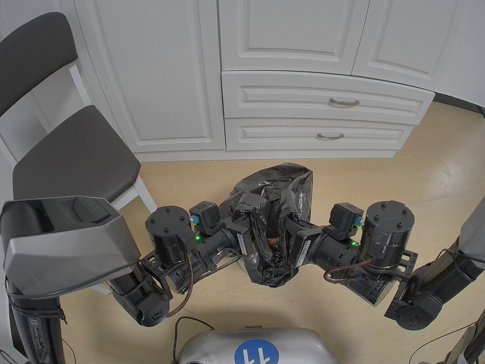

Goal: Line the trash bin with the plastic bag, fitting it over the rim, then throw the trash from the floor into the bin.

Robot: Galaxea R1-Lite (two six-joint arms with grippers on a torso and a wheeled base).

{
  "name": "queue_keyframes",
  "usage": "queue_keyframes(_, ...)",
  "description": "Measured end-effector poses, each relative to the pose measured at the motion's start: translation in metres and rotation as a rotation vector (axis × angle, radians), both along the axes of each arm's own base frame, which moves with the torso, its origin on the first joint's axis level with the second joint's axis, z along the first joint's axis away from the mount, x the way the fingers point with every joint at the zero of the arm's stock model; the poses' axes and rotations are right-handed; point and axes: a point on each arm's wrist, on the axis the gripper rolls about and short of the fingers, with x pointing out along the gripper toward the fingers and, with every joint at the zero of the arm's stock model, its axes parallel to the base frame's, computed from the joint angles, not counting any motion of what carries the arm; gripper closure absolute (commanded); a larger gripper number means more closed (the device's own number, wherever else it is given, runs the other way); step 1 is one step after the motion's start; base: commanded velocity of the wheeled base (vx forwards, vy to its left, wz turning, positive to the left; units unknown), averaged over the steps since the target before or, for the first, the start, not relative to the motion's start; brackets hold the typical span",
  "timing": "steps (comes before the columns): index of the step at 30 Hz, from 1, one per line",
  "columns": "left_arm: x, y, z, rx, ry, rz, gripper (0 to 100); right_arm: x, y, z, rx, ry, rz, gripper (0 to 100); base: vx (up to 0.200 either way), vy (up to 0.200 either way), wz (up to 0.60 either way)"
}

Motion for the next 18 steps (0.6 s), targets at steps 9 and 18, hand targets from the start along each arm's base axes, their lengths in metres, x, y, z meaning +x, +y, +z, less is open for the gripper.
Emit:
queue_keyframes(9, 0.006, -0.001, -0.018, 0.036, 0.030, 0.028, 100, 0.008, 0.001, -0.018, -0.051, 0.039, -0.013, 100, 0.000, 0.000, 0.00)
queue_keyframes(18, 0.004, 0.001, -0.021, 0.068, 0.028, 0.034, 0, 0.009, 0.001, -0.026, -0.068, 0.060, 0.001, 100, 0.000, 0.000, 0.00)
